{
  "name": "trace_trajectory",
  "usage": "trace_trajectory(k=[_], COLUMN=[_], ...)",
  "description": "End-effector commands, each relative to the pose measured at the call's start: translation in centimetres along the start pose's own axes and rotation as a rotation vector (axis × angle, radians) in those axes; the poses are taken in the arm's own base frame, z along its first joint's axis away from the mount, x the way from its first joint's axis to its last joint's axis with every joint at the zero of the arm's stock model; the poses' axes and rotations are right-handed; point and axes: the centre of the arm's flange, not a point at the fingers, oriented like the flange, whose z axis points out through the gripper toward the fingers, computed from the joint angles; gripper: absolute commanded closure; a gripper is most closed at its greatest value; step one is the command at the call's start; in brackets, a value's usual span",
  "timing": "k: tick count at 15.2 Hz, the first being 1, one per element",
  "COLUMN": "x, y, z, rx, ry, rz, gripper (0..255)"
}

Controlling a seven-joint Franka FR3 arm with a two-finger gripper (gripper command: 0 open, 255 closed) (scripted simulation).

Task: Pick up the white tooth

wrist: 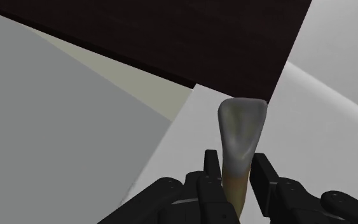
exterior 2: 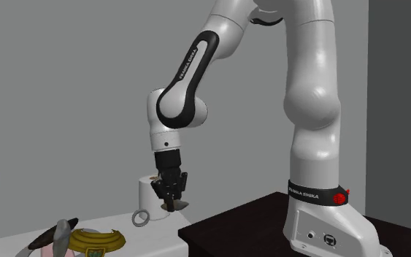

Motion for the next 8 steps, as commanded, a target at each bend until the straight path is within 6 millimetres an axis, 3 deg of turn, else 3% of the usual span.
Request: trace_trajectory(k=[1,6,8], x=[-0.3,-0.7,-0.7], y=[0.1,0.1,0.1], z=[-1.1,-3.7,-3.7], rx=[0.0,0.0,0.0], ry=[-0.001,-0.001,-0.001], rz=[0.0,0.0,0.0], gripper=[255,255,255])
